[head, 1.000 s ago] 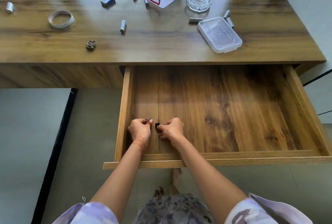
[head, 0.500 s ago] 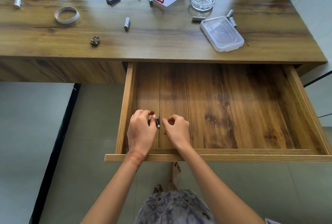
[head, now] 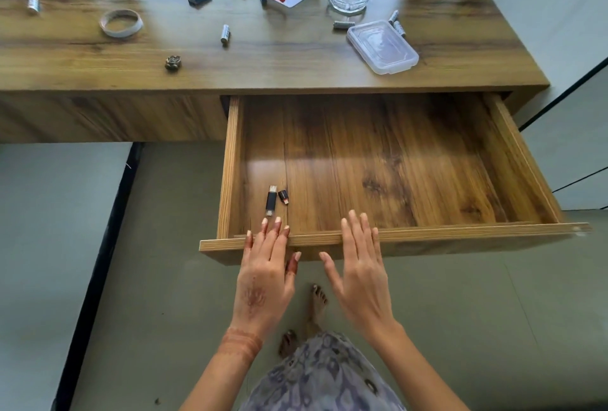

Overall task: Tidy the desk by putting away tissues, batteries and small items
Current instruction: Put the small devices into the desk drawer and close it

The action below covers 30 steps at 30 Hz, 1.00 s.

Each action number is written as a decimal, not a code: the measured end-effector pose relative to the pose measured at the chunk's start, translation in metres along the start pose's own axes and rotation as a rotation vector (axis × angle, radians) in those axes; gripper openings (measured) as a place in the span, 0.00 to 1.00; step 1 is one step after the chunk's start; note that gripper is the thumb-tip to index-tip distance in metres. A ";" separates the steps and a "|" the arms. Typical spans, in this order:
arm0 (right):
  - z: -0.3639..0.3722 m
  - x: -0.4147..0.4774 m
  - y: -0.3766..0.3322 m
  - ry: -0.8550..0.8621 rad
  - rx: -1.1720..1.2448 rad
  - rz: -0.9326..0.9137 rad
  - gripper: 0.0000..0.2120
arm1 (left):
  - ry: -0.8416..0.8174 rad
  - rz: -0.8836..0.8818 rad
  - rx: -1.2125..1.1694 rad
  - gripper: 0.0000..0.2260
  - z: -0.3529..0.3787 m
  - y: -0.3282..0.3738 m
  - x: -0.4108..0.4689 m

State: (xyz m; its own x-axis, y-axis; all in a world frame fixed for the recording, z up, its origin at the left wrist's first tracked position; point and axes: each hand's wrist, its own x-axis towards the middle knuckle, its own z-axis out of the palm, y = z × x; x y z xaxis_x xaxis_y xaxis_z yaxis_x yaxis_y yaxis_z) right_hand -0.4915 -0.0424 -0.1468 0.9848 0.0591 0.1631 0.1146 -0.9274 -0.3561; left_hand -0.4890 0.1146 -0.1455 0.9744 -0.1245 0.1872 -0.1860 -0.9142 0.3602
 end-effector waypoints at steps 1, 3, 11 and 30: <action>0.001 -0.007 0.006 -0.020 -0.038 0.004 0.32 | -0.010 0.004 0.013 0.23 0.002 -0.001 -0.004; 0.004 -0.016 0.016 -0.065 -0.133 -0.013 0.36 | -0.037 0.010 0.049 0.25 0.007 -0.005 -0.009; 0.013 -0.010 0.025 -0.109 -0.239 -0.047 0.42 | -0.107 0.071 0.173 0.42 0.018 -0.016 -0.006; 0.037 0.155 0.040 -0.109 -0.326 -0.026 0.45 | -0.104 0.073 0.253 0.51 0.034 -0.046 0.155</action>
State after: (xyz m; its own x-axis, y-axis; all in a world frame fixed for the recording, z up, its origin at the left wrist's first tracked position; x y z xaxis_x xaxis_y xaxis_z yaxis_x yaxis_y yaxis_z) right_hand -0.3298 -0.0567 -0.1699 0.9922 0.1073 0.0628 0.1098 -0.9933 -0.0371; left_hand -0.3246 0.1242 -0.1640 0.9696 -0.2208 0.1053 -0.2318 -0.9668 0.1072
